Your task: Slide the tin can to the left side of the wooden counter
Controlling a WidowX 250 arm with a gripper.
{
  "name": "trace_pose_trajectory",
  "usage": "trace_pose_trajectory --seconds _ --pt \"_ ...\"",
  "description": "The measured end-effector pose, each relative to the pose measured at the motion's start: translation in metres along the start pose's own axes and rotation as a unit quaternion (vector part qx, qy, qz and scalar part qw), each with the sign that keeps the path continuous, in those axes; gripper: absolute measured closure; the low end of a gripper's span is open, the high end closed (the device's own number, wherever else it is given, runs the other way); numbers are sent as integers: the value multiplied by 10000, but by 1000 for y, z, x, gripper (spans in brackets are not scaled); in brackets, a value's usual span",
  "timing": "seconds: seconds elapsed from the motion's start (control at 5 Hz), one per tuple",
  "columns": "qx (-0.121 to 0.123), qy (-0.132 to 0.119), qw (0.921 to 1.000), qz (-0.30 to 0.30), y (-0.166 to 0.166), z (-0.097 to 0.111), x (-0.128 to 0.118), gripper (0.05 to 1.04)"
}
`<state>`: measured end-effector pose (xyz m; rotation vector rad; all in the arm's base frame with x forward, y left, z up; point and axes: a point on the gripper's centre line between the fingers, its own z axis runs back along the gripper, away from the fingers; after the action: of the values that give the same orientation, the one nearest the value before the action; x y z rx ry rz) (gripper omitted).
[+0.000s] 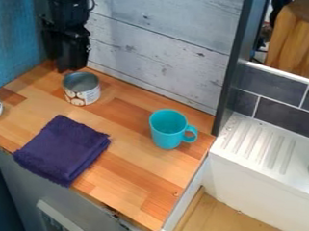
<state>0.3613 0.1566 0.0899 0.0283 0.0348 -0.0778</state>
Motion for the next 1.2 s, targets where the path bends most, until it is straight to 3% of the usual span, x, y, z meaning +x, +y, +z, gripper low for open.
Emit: trace_pose_trajectory --seconds 0.2,0.4,0.8,1.2 --pt "-124 212 9997 -14 -3 -18 -2 82" --pt "-201 -82 9994 -261 -5 -20 8 82" --pt "-42 -1236 9919 -307 -8 -23 34 82" --pt "33 -1686 9856 -101 -3 -8 50 82"
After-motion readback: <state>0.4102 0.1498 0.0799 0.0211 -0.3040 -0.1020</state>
